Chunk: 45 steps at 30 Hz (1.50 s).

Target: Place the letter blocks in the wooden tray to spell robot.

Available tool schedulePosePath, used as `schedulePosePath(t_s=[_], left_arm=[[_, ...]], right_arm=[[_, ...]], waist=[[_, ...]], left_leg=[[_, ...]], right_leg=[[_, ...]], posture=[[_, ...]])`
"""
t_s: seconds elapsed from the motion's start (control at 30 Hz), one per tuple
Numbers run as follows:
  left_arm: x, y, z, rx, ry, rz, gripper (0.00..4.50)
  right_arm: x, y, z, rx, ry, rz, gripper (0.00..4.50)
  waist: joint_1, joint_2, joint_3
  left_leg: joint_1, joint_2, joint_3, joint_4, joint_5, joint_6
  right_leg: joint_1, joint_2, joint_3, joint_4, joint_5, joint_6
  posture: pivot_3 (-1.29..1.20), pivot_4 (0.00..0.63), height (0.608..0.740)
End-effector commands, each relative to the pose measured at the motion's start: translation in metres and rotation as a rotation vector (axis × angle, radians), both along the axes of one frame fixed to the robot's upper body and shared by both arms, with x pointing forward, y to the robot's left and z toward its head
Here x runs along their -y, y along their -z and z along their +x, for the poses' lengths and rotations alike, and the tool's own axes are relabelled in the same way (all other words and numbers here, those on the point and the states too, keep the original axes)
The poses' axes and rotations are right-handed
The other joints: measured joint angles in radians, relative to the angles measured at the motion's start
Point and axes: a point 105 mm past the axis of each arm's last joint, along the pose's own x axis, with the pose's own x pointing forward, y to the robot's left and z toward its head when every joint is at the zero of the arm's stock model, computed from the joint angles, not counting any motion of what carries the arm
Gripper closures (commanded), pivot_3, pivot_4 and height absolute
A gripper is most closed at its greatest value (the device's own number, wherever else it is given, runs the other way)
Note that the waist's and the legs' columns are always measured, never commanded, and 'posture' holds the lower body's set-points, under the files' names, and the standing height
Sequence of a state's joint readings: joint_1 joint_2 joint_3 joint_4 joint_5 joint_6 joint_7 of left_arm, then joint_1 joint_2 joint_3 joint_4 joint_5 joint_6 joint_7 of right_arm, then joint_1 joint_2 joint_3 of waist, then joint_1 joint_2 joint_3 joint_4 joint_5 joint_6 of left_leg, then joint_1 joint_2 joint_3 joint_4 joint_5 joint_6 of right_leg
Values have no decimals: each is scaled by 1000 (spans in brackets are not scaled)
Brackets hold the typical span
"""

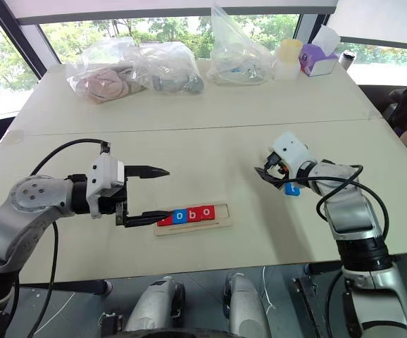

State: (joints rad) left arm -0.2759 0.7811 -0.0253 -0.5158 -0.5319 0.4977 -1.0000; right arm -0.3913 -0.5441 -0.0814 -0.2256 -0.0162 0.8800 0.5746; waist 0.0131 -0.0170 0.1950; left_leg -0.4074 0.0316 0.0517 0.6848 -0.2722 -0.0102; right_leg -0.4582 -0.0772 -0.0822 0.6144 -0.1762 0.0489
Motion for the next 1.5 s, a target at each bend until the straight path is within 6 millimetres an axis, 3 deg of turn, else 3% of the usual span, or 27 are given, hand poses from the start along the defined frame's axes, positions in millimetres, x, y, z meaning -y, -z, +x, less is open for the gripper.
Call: schedulePosePath(t_s=[0.03,0.27,0.6,0.7,0.87,1.2,1.5], left_arm=[[3,-6,-2,41,27,-1,0],[3,-7,-1,41,37,1,0],[4,-7,1,43,33,0,0],[3,-7,1,48,26,0,0],[3,-6,1,50,21,1,0],[4,-6,3,53,26,-4,0],[3,-5,3,52,28,-1,0]], right_arm=[[15,-3,-15,-7,221,60,112],[22,23,-38,-121,446,160,112],[16,36,-44,-210,521,259,112],[11,40,-46,-246,525,304,950],[2,40,-49,-285,505,352,3349],[-47,37,-79,-303,227,411,3342],[-64,38,-91,-301,184,422,3342]], waist=[[0,0,0],[-1,1,-1],[-2,1,-1],[-2,2,-2],[-2,1,-2],[-7,1,-2],[-10,2,-2]], left_leg=[[0,0,0,0,0,0],[0,0,0,0,0,0],[0,0,-1,0,0,0],[0,0,-1,0,0,0],[0,0,-1,0,0,0],[0,0,-3,-2,0,0],[0,1,-4,-2,0,0]], right_leg=[[0,0,0,0,1,1],[0,0,0,0,-2,-1],[0,0,0,0,-3,0],[0,0,0,0,-3,0],[0,0,0,-1,-3,0],[0,0,0,-1,-3,0],[-1,0,0,-2,-3,0]], posture=[[0,150,740],[0,150,740],[0,150,740],[0,150,740],[0,150,740],[0,150,740],[0,150,740]])
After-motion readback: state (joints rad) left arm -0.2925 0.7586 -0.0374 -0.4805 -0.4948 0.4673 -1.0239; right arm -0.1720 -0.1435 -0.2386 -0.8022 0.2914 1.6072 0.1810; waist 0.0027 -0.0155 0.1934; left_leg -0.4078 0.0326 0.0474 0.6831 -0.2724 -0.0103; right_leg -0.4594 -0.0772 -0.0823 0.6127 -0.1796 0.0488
